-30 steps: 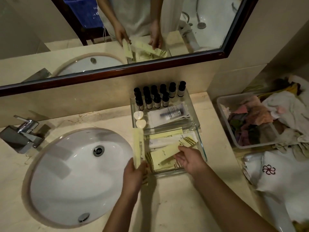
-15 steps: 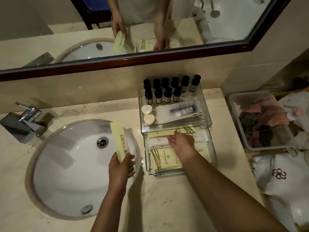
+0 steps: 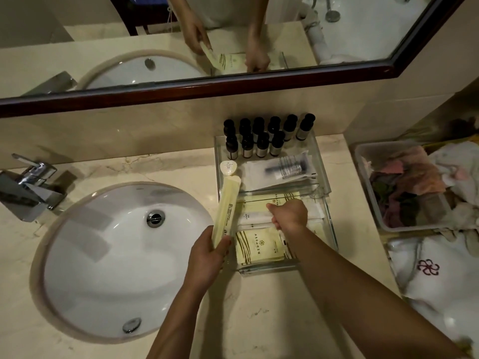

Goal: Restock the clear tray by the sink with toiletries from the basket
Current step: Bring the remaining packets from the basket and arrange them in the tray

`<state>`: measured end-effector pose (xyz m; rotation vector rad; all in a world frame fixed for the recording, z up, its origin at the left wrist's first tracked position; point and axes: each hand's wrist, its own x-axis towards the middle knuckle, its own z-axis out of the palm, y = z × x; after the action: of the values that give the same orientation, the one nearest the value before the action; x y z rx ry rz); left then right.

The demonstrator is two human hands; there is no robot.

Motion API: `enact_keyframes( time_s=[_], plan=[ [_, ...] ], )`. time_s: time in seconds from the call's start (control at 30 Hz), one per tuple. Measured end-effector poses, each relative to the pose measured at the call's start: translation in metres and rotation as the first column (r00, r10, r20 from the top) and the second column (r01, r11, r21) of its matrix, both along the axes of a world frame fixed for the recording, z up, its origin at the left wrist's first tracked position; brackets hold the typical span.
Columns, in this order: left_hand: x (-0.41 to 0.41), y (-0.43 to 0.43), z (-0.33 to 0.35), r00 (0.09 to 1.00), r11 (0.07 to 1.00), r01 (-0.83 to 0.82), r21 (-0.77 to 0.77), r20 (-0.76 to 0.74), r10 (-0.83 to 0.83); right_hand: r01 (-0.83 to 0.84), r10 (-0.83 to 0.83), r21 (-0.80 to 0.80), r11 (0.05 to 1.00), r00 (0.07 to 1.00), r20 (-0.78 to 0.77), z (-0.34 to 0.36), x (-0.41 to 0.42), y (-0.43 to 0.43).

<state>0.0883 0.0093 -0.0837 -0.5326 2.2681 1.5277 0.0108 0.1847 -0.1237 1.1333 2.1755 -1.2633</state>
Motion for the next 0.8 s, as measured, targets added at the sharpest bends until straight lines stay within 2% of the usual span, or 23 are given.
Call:
enact_keyframes(
  time_s=[0.1, 0.2, 0.3, 0.4, 0.47, 0.53, 0.57, 0.63, 0.7, 0.8],
  plan=[
    [-0.01, 0.007, 0.006, 0.996, 0.996, 0.087, -0.018, -0.034, -0.088, -0.114, 0.114, 0.062, 0.992, 0.993, -0.008, 0.004, -0.003, 0.002],
    [-0.021, 0.015, 0.01, 0.987, 0.988, 0.153, -0.021, -0.037, -0.154, -0.11, 0.11, 0.012, 0.994, 0.993, -0.047, 0.015, 0.001, 0.004],
    [-0.032, 0.017, 0.012, 0.964, 0.963, 0.265, -0.056, -0.017, -0.266, 0.034, -0.078, -0.279, 0.96, 0.985, -0.151, 0.03, 0.016, 0.007],
    [-0.045, 0.017, 0.018, 0.891, 0.9, 0.431, 0.068, 0.124, -0.436, 0.148, -0.297, -0.584, 0.798, 0.94, -0.167, 0.045, 0.032, 0.022],
    [-0.054, 0.016, 0.025, 0.802, 0.828, 0.534, 0.171, 0.207, -0.56, 0.18, -0.376, -0.666, 0.724, 0.912, -0.163, 0.048, 0.038, 0.037],
    [-0.064, 0.015, 0.028, 0.74, 0.782, 0.577, 0.236, 0.255, -0.622, 0.163, -0.344, -0.639, 0.752, 0.924, -0.169, 0.047, 0.041, 0.05],
    [-0.067, 0.014, 0.027, 0.733, 0.783, 0.567, 0.256, 0.276, -0.621, 0.148, -0.31, -0.613, 0.776, 0.936, -0.165, 0.046, 0.042, 0.053],
    [-0.073, 0.013, 0.022, 0.791, 0.847, 0.47, 0.247, 0.307, -0.529, 0.142, -0.27, -0.556, 0.819, 0.951, -0.153, 0.04, 0.043, 0.059],
    [-0.076, 0.009, 0.013, 0.897, 0.937, 0.248, 0.247, 0.305, -0.318, 0.205, -0.306, -0.503, 0.84, 0.943, -0.127, 0.033, 0.041, 0.062],
    [-0.071, 0.007, 0.002, 0.963, 0.948, -0.117, 0.295, 0.269, 0.035, 0.334, -0.409, -0.478, 0.812, 0.91, -0.06, 0.023, 0.036, 0.064]
  ],
)
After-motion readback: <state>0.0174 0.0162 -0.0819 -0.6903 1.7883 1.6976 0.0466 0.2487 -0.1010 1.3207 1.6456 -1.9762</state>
